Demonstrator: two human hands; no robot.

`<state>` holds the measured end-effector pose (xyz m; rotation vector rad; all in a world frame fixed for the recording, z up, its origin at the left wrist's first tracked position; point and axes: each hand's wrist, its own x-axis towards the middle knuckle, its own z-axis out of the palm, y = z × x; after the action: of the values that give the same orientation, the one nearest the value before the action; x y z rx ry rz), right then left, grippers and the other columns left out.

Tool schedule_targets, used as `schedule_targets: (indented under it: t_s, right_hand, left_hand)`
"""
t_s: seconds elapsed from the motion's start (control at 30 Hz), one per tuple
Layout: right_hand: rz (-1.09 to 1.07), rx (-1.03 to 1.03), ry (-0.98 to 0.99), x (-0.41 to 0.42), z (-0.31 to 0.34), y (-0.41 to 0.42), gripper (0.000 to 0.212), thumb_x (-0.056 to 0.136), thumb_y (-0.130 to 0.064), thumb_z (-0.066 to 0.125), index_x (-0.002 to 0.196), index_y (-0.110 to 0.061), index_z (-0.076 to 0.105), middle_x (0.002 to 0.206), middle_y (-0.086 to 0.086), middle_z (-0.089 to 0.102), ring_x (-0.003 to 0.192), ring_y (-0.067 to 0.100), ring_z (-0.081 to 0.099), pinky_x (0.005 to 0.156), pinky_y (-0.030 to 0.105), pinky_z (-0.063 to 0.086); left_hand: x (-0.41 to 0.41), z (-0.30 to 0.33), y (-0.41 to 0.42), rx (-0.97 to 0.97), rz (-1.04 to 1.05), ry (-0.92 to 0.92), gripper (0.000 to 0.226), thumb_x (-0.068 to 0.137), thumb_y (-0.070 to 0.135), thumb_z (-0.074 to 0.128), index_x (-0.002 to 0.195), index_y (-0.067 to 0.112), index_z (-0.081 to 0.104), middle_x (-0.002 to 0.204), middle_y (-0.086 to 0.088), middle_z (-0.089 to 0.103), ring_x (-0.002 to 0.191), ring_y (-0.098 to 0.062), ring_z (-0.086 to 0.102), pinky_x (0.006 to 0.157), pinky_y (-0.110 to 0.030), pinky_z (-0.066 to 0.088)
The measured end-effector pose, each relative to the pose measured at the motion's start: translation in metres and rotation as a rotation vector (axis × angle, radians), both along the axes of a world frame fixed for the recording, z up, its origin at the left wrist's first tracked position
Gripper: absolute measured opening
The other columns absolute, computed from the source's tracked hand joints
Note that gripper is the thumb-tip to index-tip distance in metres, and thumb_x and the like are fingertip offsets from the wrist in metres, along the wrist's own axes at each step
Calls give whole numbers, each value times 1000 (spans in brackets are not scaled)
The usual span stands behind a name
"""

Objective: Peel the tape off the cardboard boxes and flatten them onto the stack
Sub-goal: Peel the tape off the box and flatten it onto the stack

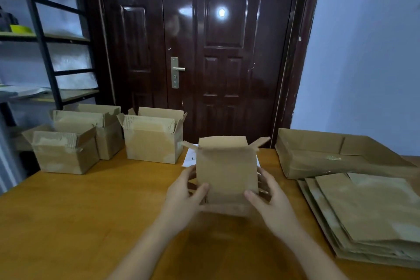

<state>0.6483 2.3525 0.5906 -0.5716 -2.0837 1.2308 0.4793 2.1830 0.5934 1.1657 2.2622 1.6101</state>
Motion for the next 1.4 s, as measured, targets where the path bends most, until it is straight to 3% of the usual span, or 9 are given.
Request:
schedule_targets:
  t_s: [0.13,0.23,0.43,0.6,0.77,1.03,1.2,1.3,1.4]
  right_hand:
    - [-77,13,87,3,13,-8,33,84,-75,58,111,-77,40,113,-51,51,107,-22,50,71,1,47]
    - [-51,48,49,10,23,-12,44,69,-89,54,107,-88,32,114,-52,41,108,-26,44,69,2,46]
    - [-25,65,107,21,33,-16,52,73,-74,70,119,-62,49,119,-44,45,110,-24,46,74,-1,44]
    - [-193,43,83,16,36,-10,57,75,-71,52,125,-43,53,116,-31,51,98,-28,47,66,5,43]
    - [-104,-34,9,16,46,-11,29,75,-74,49,99,-59,51,113,-27,51,90,-33,45,61,-6,38]
    - [-106,-96,-135,6,28,5,43,74,-83,52,93,-45,56,108,-14,62,95,4,61,69,20,48]
    - [-98,-112,-232,0,4,12,30,85,-70,59,94,-41,54,106,-15,61,92,4,60,59,13,46]
    - [-105,-127,-240,-2,-3,13,30,86,-67,60,94,-40,52,102,-17,60,89,4,61,56,11,46]
    - [-112,-98,-231,-3,-4,15,35,84,-70,60,99,-39,52,108,-13,60,92,5,61,63,17,50]
  left_hand:
    - [5,6,-7,-16,-30,66,101,66,85,70,151,47,32,136,27,43,126,-1,47,102,-31,50]
    - [11,12,-9,33,-40,137,86,68,79,65,143,53,33,118,36,43,120,7,47,92,-14,50]
    - [22,20,-7,147,-46,-12,56,84,81,54,127,46,51,127,22,51,115,16,48,84,-6,48]
    - [21,21,-9,33,-177,-50,113,55,103,53,151,44,38,140,32,39,126,5,46,90,-18,53]
    - [21,14,-8,-41,-92,107,107,71,70,80,157,57,16,147,30,41,130,0,46,103,-40,54]
    - [12,-4,-4,-107,-37,107,82,63,99,59,133,75,24,116,34,59,103,11,56,74,-22,58]
    - [4,-22,1,-137,-67,45,106,58,96,68,146,48,33,138,27,42,126,-1,48,94,-30,56]
    - [3,-18,5,-43,-163,-54,105,58,84,80,145,53,29,143,37,36,132,2,44,96,-20,50]
    - [2,-13,10,-12,-226,-33,87,65,78,80,141,58,42,143,41,35,133,5,41,106,-32,51]
